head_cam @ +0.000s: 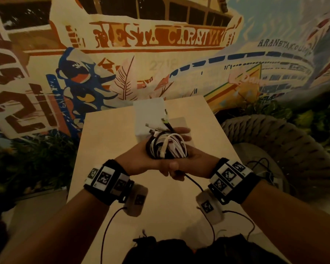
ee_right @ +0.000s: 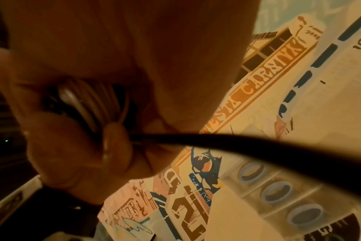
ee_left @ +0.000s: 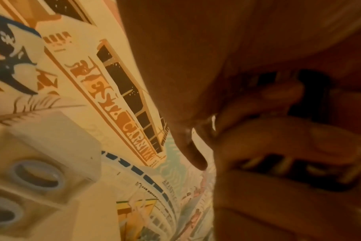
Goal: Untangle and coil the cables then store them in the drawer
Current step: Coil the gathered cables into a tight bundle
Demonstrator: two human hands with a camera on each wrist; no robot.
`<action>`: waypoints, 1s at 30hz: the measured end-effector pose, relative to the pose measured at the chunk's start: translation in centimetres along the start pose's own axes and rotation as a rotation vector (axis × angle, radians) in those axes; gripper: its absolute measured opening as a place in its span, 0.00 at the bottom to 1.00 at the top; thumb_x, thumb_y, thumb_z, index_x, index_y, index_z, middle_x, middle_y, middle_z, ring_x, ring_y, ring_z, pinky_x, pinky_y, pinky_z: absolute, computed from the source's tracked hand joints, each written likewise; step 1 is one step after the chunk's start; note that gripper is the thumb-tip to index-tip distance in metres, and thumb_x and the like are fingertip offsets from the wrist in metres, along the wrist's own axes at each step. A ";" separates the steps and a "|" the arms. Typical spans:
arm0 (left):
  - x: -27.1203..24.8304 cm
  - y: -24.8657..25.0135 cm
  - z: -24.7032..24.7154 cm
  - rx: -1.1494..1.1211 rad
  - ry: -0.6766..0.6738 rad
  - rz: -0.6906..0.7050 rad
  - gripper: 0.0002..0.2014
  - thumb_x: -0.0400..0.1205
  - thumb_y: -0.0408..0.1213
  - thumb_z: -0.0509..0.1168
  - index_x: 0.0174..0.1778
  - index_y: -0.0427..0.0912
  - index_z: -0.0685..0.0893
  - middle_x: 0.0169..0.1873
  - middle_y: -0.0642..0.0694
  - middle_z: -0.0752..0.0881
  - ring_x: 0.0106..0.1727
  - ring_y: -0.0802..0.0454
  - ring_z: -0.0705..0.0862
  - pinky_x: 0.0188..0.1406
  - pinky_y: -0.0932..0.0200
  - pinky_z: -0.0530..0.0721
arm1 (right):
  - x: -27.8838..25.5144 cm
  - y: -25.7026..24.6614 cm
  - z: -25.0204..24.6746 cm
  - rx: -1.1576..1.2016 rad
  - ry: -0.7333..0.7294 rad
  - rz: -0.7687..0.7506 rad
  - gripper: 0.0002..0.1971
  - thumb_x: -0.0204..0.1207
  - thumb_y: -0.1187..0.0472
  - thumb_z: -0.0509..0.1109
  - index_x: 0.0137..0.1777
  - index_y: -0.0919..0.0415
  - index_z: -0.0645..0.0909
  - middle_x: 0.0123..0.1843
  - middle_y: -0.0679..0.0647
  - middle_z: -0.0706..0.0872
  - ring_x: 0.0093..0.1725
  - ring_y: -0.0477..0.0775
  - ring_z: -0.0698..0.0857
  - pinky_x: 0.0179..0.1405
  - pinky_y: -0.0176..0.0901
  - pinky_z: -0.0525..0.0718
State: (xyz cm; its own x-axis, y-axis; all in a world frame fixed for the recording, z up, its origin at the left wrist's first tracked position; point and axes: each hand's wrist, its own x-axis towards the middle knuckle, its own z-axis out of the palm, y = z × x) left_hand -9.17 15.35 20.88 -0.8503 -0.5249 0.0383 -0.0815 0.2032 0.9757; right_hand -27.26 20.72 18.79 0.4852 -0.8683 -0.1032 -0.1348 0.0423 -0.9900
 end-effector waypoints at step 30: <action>0.8 -2.3 0.8 1.183 -0.194 -0.225 0.16 0.81 0.44 0.67 0.63 0.45 0.79 0.55 0.48 0.86 0.54 0.47 0.84 0.52 0.62 0.77 | -0.7 4.0 -2.5 0.253 0.115 0.545 0.47 0.80 0.25 0.50 0.55 0.71 0.88 0.48 0.67 0.91 0.38 0.57 0.86 0.41 0.46 0.79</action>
State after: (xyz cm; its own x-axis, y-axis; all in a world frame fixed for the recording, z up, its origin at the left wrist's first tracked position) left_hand -10.05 15.10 18.51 -0.8112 -0.5342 -0.2380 -0.5746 0.8038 0.1540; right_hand -30.30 20.22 15.13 0.3057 -0.7358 -0.6043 -0.1211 0.5995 -0.7912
